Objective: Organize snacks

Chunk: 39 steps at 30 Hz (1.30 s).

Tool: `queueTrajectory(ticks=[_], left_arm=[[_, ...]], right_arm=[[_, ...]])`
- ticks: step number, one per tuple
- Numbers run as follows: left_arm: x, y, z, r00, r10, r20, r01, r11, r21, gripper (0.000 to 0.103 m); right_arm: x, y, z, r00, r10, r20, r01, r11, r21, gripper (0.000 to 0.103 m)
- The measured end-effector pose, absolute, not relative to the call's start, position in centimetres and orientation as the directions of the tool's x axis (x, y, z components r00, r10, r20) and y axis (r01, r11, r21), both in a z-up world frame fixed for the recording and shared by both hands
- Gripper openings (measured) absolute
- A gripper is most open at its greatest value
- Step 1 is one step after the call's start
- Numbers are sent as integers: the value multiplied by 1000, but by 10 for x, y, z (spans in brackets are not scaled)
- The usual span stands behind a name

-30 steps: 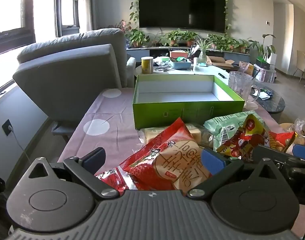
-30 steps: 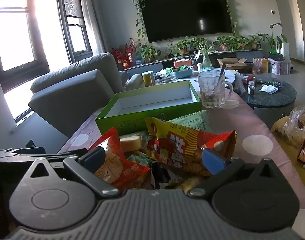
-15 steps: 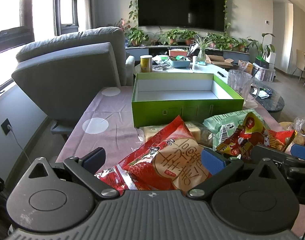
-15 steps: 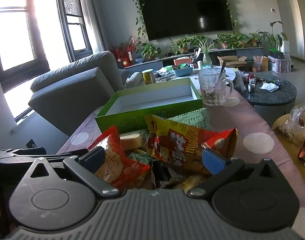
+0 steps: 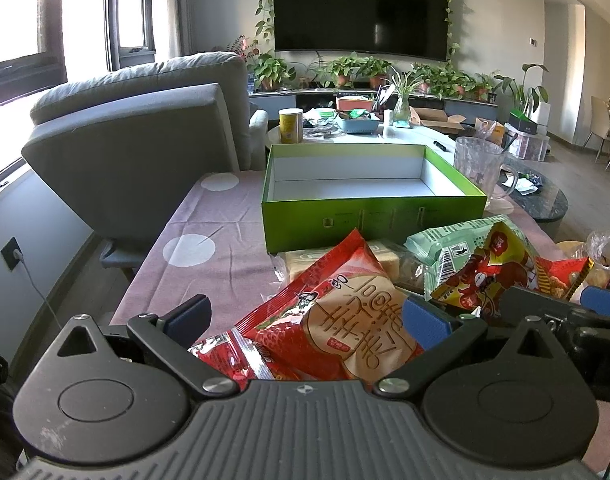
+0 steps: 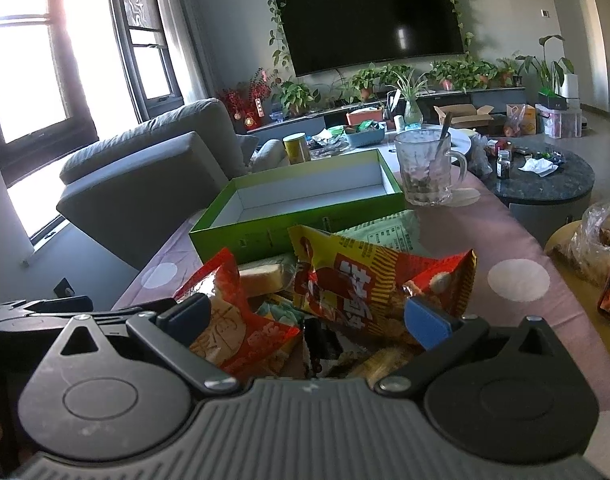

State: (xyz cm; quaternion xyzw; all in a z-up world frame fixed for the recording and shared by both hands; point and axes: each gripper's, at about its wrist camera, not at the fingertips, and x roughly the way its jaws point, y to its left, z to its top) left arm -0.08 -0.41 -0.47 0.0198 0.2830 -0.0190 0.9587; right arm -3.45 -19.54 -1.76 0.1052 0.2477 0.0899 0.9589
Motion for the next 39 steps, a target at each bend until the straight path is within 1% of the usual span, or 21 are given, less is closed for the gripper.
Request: queueTrajectory(ticks=[39], left_arm=[[1,-1,-11,832,-18,-555,41,999,29,102]], right_arm=[[-35,-199,-20,861,206,-465,-97,964,248,80]])
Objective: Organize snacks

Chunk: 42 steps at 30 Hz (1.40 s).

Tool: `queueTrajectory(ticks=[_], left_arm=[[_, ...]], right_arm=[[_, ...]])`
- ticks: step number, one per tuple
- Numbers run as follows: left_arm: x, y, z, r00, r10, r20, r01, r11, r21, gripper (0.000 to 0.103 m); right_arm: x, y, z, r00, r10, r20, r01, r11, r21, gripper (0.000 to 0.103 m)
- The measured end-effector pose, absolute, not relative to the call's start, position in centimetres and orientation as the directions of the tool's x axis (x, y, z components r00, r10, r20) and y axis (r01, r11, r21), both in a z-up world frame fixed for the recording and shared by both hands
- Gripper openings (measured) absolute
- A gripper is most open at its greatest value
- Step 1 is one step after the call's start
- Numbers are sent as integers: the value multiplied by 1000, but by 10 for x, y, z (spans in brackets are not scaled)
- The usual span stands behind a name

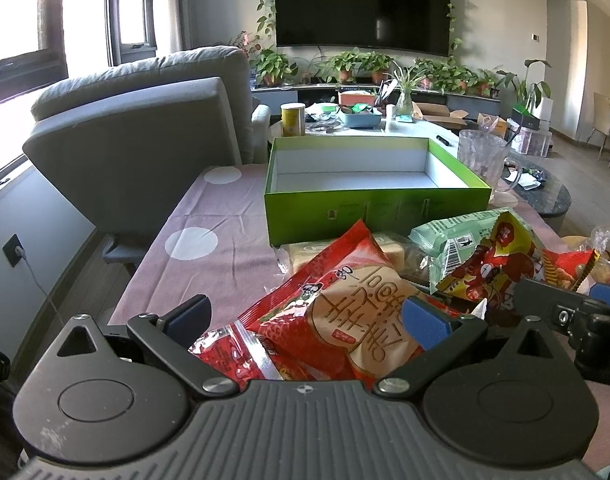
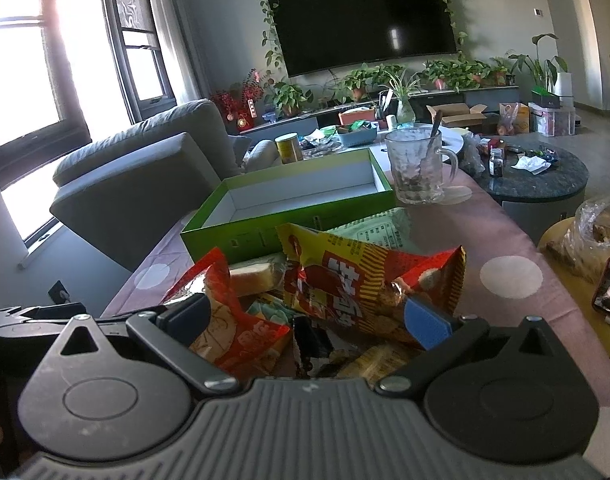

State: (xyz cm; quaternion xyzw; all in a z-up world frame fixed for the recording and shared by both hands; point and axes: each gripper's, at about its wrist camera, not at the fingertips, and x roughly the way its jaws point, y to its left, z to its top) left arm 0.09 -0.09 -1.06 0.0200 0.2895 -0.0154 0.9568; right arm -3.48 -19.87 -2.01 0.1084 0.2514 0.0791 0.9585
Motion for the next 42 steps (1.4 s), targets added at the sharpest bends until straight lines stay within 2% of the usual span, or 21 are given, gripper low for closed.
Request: queueTrajectory(ticks=[10,17,26,34,42], left_arm=[[2,7,-11,833,-14,-553,43,998,39,102],[7,28,-18,824,-8,-566,26,999,24,102],[9,30,-26,817,-79,-571,121,992,37,102],[16,21,-42,782,-125,-611,213,974,74,102],[35,26,-46,752,-208,-626,290,957,29,102]], right_arm=[[-34,-199,-19,859,211,-467,-97,962,256,80],[-27,-204,-20,838,270,-474,-118,938,326,80],[-19,-188,-19,775,385,-502,-202,903,380,80],[11,-165,-23,715,407,-569,-229,905,359,80],[25,-160,-31,656,419,-627,-213,901,379,80]])
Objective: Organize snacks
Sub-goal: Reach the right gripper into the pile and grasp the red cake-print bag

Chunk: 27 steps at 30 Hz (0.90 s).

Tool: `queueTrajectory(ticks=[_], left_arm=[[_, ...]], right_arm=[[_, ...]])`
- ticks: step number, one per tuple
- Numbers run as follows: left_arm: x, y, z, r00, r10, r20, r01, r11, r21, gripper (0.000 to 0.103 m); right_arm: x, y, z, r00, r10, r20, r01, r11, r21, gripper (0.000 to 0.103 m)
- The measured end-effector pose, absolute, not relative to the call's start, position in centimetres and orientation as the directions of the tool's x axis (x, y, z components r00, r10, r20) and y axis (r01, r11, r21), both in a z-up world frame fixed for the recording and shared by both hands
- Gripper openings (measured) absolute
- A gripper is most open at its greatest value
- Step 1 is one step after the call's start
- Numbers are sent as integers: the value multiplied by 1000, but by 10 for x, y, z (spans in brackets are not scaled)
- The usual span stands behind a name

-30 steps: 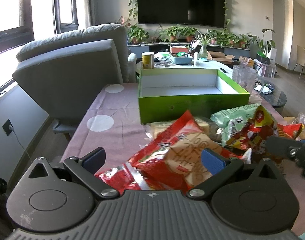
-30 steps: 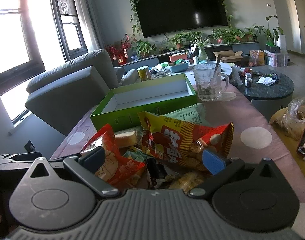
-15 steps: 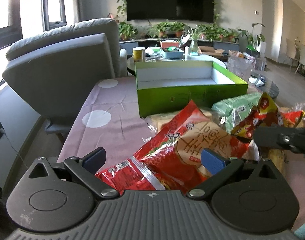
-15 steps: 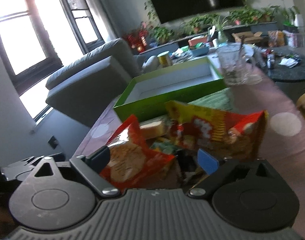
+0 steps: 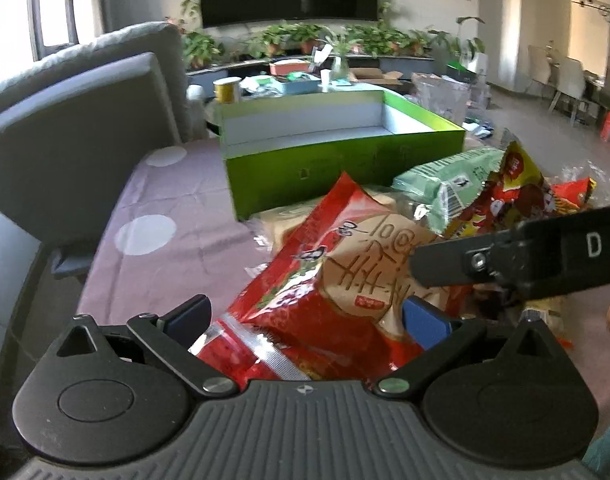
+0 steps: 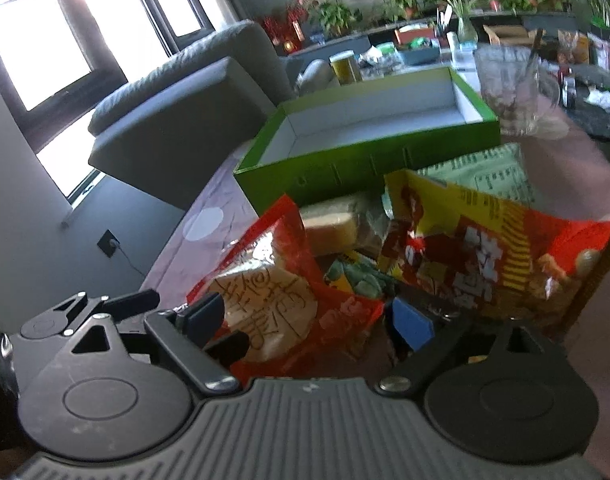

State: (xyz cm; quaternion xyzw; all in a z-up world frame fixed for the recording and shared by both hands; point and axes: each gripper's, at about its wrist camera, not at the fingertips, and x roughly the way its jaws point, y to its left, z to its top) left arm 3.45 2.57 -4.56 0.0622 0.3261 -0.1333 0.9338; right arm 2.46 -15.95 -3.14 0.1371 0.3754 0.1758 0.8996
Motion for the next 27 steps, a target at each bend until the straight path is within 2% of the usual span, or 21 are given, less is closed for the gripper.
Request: queueTrajectory(ticks=[12,18,20,22,27], left_arm=[[59,24,-53,697,-326,-639,341,934,-105,103],[51,9,-50,697,-349,-627,392,917,-75,97],[49,6,-49,695,-348,-629,396,915,-69,97],[48,6,-48,689,-365,-626,408,909,-81,92],[44,5,-46,684,-367,-631,415,907,-78,91]], right_arm=[[41,-144,-35,636,385,-669,-215,921,326,80],[45,-137,-38,653,361,-666,-243,933,267,80],[45,-140,-34,641,414,-647,-287,910,298,68],[42,-139,-29,659,409,-631,-302,913,276,67],[37,-141,-26,654,423,-626,-313,906,285,65]])
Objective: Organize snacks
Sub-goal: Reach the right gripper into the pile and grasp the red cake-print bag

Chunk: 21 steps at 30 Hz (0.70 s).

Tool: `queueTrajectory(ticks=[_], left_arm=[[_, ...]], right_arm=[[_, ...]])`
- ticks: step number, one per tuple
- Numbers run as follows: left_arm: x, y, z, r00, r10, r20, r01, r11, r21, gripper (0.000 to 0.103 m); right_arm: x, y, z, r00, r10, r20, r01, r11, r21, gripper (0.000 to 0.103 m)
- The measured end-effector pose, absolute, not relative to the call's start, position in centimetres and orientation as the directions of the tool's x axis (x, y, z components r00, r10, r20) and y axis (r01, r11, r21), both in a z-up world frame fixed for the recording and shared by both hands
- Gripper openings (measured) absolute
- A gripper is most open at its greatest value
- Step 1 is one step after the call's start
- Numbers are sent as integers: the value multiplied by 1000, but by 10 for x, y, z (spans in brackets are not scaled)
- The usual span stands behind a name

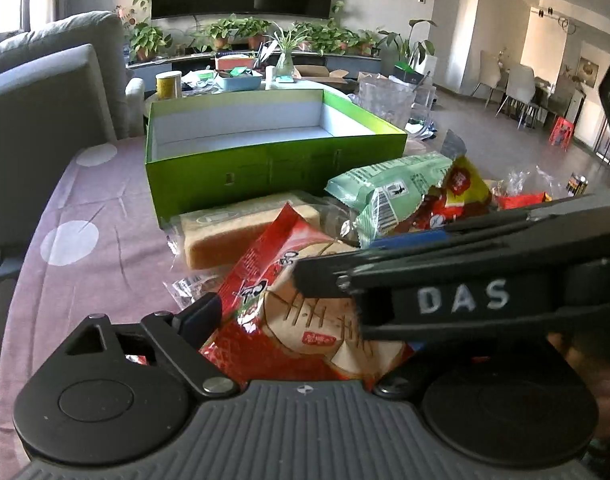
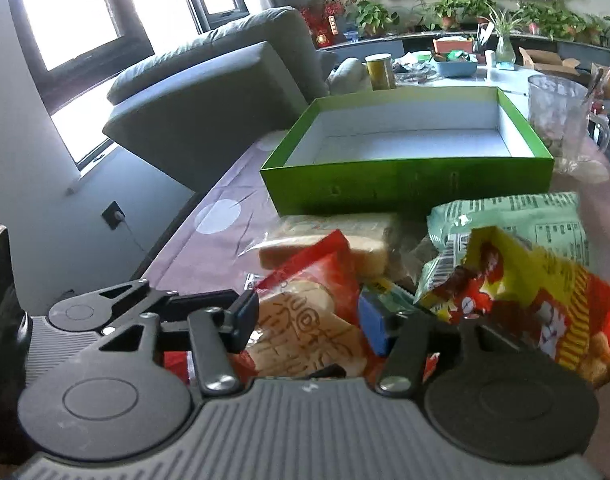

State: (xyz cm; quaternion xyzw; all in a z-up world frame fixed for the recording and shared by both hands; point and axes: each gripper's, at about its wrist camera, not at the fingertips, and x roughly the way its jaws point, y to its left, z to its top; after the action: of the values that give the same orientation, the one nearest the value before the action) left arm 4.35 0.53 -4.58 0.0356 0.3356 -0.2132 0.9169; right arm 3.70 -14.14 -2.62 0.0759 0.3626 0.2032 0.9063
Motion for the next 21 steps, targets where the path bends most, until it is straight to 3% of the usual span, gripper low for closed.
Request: queueTrajectory(ticks=[21], left_arm=[[44,21,-50,704,-272,-657,285,954,-90,94]], right_arm=[[13,-189,-48,606,396,-690,-207,916,343,65]])
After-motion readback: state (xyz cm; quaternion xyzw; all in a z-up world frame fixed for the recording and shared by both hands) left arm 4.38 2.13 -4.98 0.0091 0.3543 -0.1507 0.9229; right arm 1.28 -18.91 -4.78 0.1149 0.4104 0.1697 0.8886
